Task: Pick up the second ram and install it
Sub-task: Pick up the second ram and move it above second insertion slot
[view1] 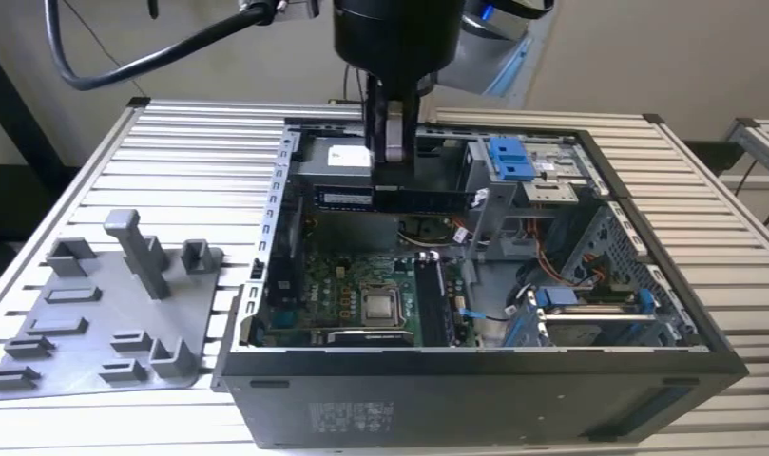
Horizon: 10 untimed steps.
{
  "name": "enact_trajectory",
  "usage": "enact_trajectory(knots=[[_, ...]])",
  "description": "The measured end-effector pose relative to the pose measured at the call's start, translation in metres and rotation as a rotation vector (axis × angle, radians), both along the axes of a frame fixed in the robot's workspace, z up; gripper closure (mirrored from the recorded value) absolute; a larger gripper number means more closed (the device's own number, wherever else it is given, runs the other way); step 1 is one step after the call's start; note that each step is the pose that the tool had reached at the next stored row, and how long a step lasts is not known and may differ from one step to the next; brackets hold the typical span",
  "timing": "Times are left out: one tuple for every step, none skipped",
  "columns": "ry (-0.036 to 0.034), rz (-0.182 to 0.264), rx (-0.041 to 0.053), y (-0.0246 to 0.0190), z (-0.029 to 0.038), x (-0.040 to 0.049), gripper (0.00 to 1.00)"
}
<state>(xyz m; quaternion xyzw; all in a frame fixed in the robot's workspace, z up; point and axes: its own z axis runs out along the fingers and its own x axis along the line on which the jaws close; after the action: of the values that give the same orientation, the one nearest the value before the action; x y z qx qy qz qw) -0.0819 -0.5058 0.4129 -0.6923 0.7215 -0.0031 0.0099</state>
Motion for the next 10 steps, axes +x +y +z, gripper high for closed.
enact_trajectory(knots=[[0.0,0.0,0.0001,0.0,-0.0001,0.0035,0.86],[0.0,0.0,0.0,0.0,0.0,0.0074,0.86],[0.0003,0.0,0.0,0.0,0.0,0.0119,0.86],[0.0004,0.0,0.0,0.0,0.0,0.0164,0.86],[0.0006,0.0,0.0001,0.0,0.0,0.0208,0.86],[0.0008,0.0,0.0001,0.0,0.0,0.0254,0.86],[0.0009,0.0,0.0,0.0,0.0,0.0297,0.86],[0.001,0.0,0.0,0.0,0.0,0.0339,0.86],[0.001,0.0,0.0001,0.0,0.0,0.0374,0.86],[0.0011,0.0,0.0001,0.0,0.0,0.0407,0.86]])
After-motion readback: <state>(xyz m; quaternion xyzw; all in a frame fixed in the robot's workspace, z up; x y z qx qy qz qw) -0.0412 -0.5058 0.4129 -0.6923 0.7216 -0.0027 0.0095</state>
